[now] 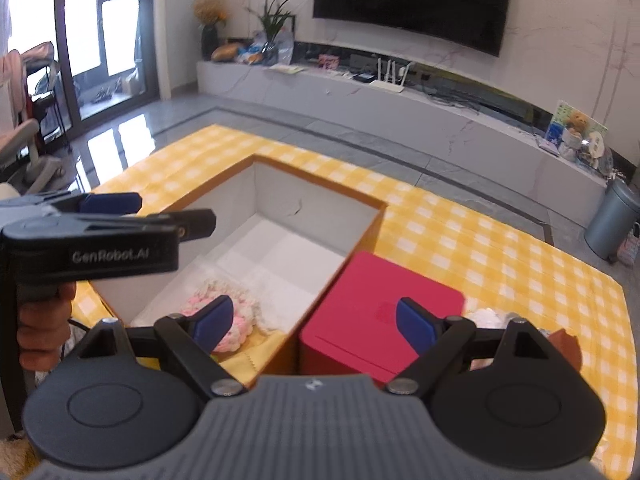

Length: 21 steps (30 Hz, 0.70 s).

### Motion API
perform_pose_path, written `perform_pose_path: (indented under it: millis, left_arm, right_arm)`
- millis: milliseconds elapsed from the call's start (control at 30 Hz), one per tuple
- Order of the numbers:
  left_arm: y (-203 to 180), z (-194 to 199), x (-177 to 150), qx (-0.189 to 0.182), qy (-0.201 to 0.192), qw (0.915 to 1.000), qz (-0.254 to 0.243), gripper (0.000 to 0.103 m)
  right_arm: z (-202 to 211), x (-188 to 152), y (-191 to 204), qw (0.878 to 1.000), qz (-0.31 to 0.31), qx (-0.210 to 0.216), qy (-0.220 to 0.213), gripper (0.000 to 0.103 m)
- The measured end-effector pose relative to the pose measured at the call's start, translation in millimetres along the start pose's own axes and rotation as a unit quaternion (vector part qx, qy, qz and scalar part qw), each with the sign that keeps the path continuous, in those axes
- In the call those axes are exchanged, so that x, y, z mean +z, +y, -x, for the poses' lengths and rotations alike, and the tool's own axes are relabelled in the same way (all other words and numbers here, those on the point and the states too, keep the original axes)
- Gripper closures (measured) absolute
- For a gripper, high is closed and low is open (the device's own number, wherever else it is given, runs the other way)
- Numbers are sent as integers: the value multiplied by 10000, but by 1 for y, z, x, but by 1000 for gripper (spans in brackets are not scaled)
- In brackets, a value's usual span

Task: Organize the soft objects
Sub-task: 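Move both tools back over the pile of soft items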

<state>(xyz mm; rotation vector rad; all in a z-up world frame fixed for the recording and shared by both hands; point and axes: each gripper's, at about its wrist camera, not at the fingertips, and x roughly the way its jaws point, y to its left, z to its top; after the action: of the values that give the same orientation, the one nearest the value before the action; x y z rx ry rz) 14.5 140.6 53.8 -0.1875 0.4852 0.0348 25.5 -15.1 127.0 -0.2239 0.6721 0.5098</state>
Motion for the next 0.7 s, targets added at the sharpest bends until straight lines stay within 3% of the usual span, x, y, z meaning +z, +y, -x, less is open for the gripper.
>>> perform_pose_path:
  millis: [300,500,600,700]
  left_arm:
    - [-75,1,-12,-439,66,9957,-811,0]
    - [-114,-9,-30,-778,307,9891,-1209,0]
    - [-126,-12,-39,-1081,424,9844,-1325,0]
    - [-136,-19,-47,-1271,605,9800,-1404,0]
  right_arm:
    - [38,-24,-63,9974,-503,-476,-207,12]
    - [45,-58,-120,9879,-1170,-1010,-153,12]
    - [33,-80,-146,9814,-1586,-1077,80,9]
    - [8,-105,-163,9758,-1698,-1237,608,9]
